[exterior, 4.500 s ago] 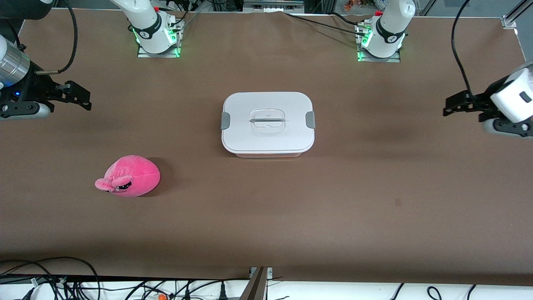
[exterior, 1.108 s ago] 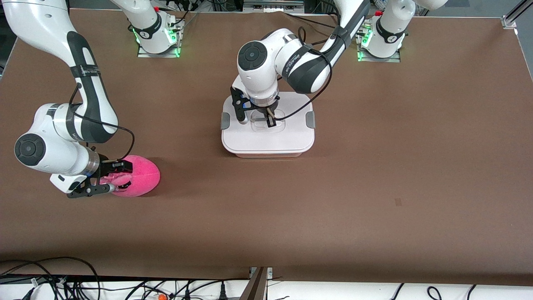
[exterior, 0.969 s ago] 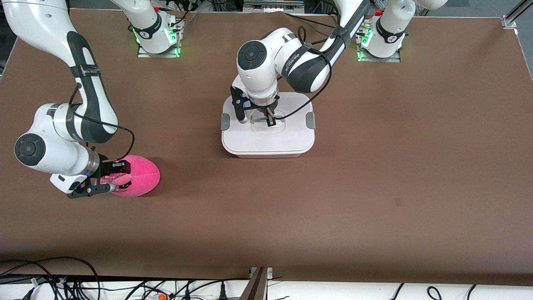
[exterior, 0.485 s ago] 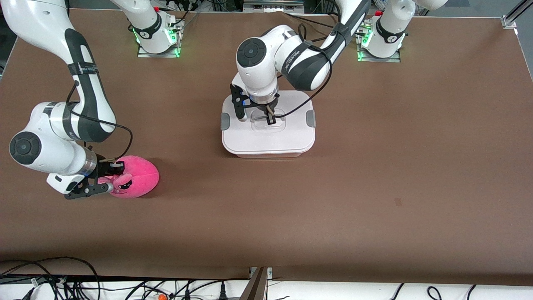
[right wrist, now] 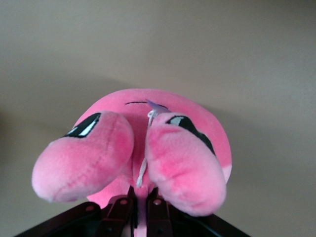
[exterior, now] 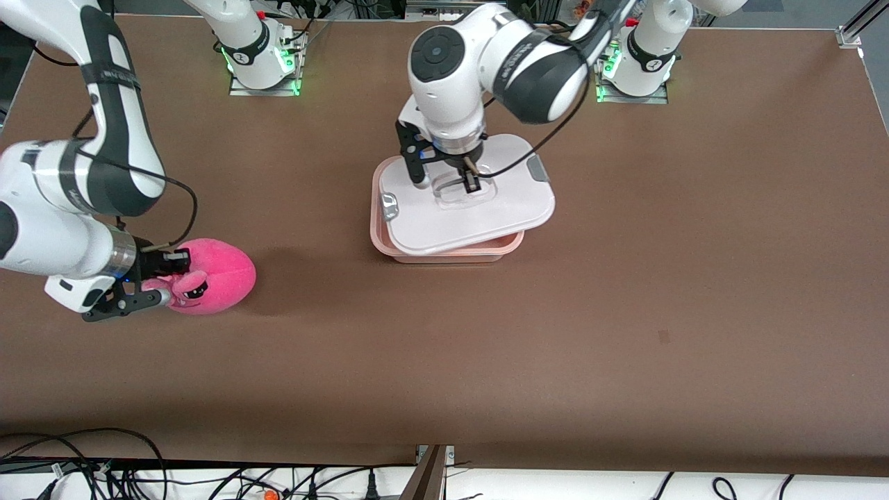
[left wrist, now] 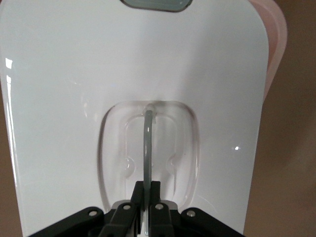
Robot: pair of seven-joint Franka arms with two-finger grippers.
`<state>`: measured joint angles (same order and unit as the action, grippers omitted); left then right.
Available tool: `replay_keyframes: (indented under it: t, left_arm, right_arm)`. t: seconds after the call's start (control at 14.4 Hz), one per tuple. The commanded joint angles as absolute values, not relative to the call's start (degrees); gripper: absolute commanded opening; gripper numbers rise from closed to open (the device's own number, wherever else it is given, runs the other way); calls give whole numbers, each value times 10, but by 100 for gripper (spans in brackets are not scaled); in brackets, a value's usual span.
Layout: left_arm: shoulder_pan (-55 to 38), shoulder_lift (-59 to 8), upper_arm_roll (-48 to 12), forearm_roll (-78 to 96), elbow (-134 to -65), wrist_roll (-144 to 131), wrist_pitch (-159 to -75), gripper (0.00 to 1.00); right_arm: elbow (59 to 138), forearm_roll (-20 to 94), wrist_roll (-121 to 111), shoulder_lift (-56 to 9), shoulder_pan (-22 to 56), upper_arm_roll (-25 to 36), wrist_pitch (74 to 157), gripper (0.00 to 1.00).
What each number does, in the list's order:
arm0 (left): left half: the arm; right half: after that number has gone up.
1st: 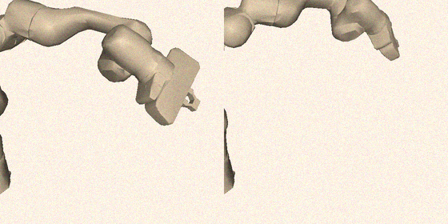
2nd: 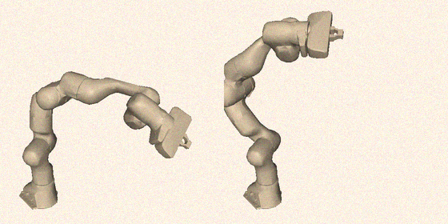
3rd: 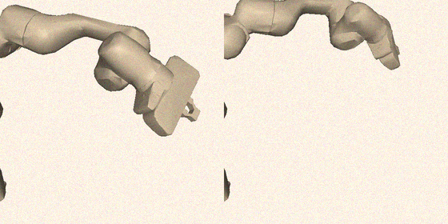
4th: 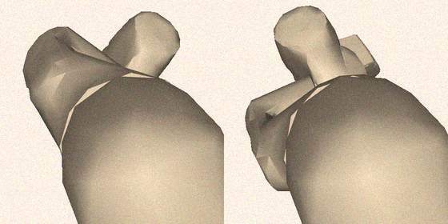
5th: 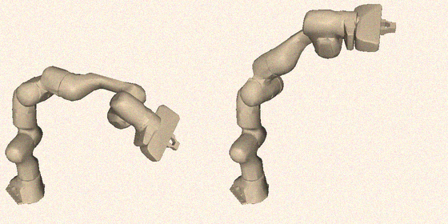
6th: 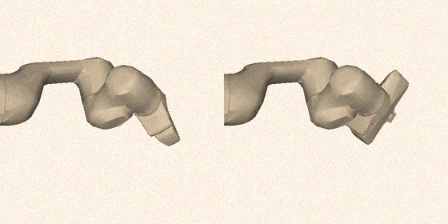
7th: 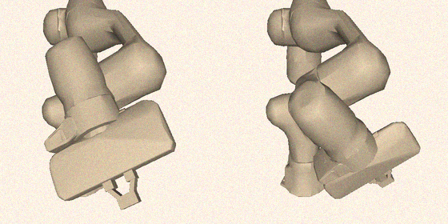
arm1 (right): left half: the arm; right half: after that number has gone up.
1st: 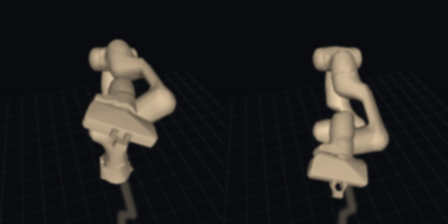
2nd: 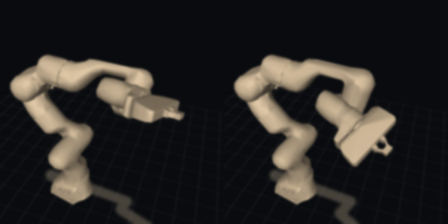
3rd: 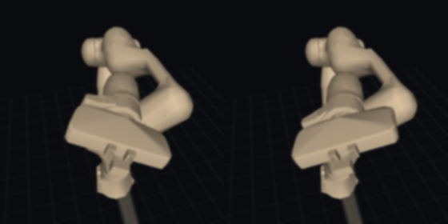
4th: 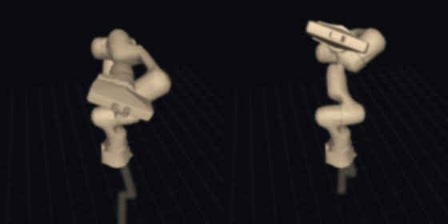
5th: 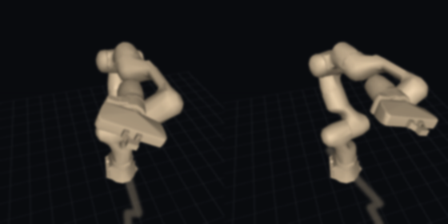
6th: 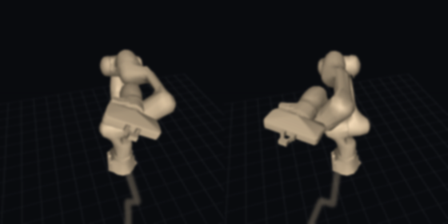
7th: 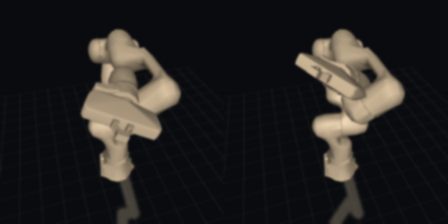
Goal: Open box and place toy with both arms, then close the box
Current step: 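Lift the lid off with the left gripper while the right gripper lifts the toy, then lower the pink toy into the open box with the right gripper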
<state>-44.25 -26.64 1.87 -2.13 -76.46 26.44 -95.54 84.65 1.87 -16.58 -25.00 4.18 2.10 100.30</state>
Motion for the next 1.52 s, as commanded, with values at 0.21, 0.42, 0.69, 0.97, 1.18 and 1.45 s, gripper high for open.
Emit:
replay_keyframes:
  t: [0.21,0.42,0.69,0.97,1.18,1.45]
  left_arm:
    - [-260,-194,12,-26,-770,366,-899,0]
    - [-166,-186,11,-26,-770,437,-882,0]
    - [-57,-187,12,-25,-764,542,-881,0]
    - [39,-193,13,-26,-770,645,-881,0]
    - [55,-193,14,-31,-770,660,-881,0]
    - [71,-193,13,-29,-772,667,-872,0]
  right_arm:
    - [746,25,-290,-249,134,8,847,0]
    - [709,22,-297,-254,195,6,809,0]
    - [638,-23,-308,-288,296,6,762,0]
    - [583,-81,-357,-335,389,8,758,0]
    - [556,-83,-362,-357,424,8,765,0]
    - [547,-83,-362,-372,449,6,803,0]
